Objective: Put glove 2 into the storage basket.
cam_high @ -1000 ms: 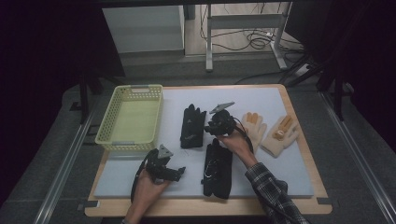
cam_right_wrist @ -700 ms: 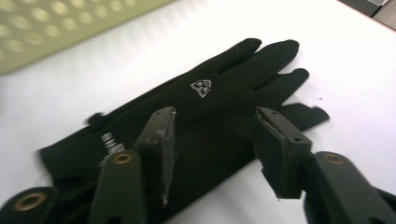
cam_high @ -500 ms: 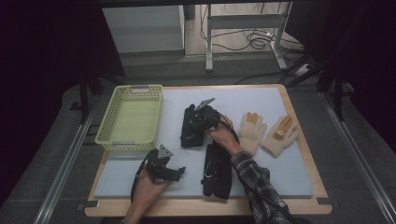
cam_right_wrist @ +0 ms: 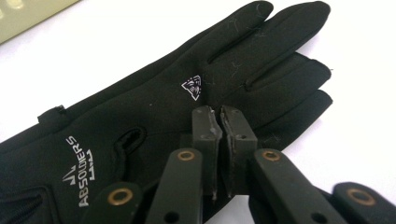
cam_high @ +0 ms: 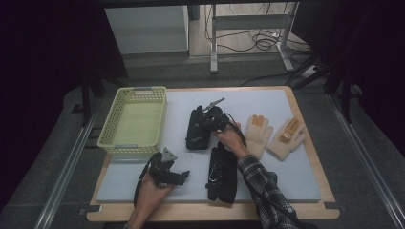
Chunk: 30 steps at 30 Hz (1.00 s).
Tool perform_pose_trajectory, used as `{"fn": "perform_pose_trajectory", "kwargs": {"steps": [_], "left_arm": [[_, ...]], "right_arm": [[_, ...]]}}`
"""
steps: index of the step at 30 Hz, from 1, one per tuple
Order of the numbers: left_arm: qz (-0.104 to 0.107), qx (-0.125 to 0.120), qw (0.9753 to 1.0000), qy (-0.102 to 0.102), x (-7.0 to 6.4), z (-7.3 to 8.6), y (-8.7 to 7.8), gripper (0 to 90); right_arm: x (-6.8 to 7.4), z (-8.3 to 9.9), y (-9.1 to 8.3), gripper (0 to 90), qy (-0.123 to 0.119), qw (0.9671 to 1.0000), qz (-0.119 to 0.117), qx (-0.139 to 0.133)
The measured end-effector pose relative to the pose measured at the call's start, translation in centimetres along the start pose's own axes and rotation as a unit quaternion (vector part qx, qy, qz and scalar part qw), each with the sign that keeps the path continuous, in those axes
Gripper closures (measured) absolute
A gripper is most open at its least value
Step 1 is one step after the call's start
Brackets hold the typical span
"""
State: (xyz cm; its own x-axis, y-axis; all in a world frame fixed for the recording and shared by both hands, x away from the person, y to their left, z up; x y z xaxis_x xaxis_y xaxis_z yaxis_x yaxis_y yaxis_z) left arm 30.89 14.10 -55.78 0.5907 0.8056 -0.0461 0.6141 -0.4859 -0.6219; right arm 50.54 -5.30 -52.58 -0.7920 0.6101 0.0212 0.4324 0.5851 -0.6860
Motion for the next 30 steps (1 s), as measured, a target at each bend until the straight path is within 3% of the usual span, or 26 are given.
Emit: {"fn": "perform_pose_trajectory", "kwargs": {"steps": [5, 17, 30], "left_arm": [[0.0, 0.0, 1.0, 0.0, 0.0, 0.0, 0.0, 3.5], [0.0, 0.001, 1.0, 0.001, 0.0, 0.0, 0.0, 3.5], [0.0, -0.001, 1.0, 0.0, 0.0, 0.0, 0.0, 3.5]], "right_arm": [[0.1, -0.2, -1.3, 88.5, 0.028, 0.9995, -0.009, -0.015], [1.4, -1.0, -5.1, 88.5, 0.029, 0.9978, -0.03, -0.051], [2.1, -1.1, -8.9, 88.5, 0.055, 0.9933, -0.061, -0.082]]}}
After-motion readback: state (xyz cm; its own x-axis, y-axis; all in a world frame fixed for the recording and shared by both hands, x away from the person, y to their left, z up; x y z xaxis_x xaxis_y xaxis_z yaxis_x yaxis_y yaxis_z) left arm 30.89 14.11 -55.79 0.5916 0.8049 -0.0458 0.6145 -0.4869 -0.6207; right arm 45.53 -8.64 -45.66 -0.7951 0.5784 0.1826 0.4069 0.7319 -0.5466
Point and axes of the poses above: each handheld gripper's, and its own axes: y roughly forward along the jaws, z roughly out of its underside, x roughly to its left, the point moved 1 cm from there along y, roughly forward along the jaws, and after that the axes turned 7 degrees about -x, right-handed, at the moved point
